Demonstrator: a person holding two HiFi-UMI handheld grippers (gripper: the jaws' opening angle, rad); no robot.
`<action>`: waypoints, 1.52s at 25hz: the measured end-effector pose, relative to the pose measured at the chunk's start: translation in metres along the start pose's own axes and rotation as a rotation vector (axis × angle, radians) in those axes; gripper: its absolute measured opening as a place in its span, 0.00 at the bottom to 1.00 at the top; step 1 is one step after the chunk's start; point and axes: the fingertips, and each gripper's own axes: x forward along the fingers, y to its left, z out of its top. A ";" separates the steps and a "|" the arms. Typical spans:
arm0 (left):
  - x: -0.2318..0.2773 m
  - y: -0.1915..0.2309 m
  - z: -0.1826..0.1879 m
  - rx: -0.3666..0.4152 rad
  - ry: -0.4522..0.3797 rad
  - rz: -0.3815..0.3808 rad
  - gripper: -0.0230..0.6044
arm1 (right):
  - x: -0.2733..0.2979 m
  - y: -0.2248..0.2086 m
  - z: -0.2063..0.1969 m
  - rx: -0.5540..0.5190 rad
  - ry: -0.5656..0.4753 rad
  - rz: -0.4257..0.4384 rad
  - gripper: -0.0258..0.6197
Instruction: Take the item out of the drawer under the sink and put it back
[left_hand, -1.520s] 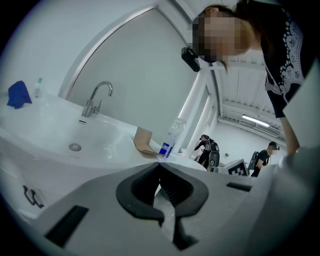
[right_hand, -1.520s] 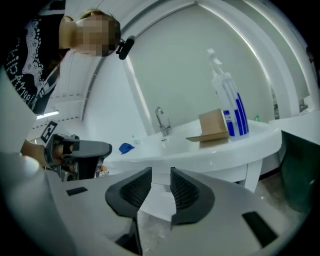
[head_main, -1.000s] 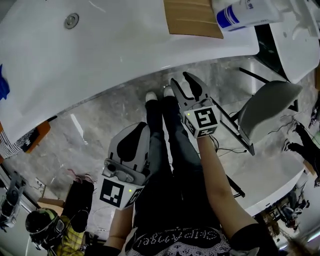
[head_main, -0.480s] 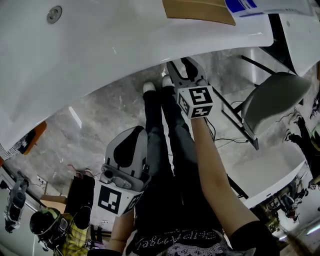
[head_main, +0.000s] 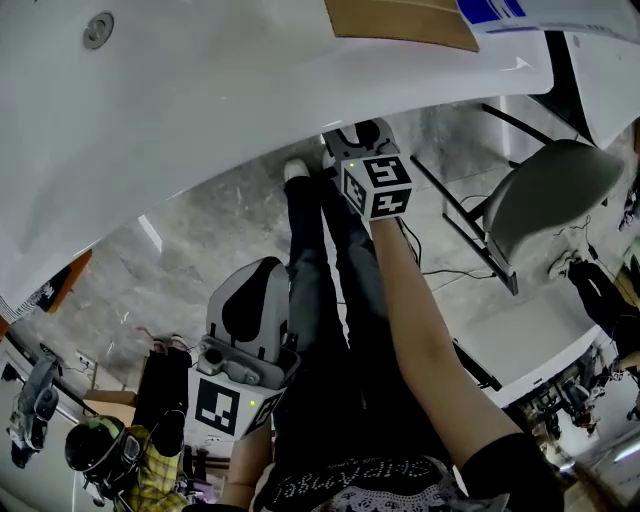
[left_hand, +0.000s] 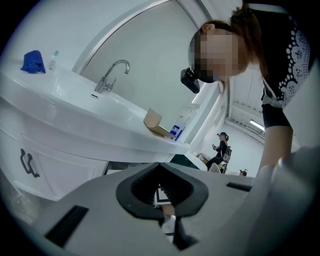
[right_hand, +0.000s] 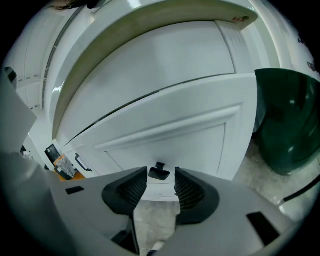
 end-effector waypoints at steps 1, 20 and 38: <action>-0.001 0.000 0.001 0.001 -0.006 0.000 0.04 | 0.001 0.000 -0.001 0.009 0.000 0.003 0.29; 0.003 -0.007 0.014 -0.062 -0.061 0.046 0.04 | 0.016 0.002 0.006 0.003 0.015 0.072 0.28; 0.006 -0.014 0.006 -0.058 -0.062 0.050 0.04 | -0.002 0.001 -0.013 -0.022 0.029 0.092 0.26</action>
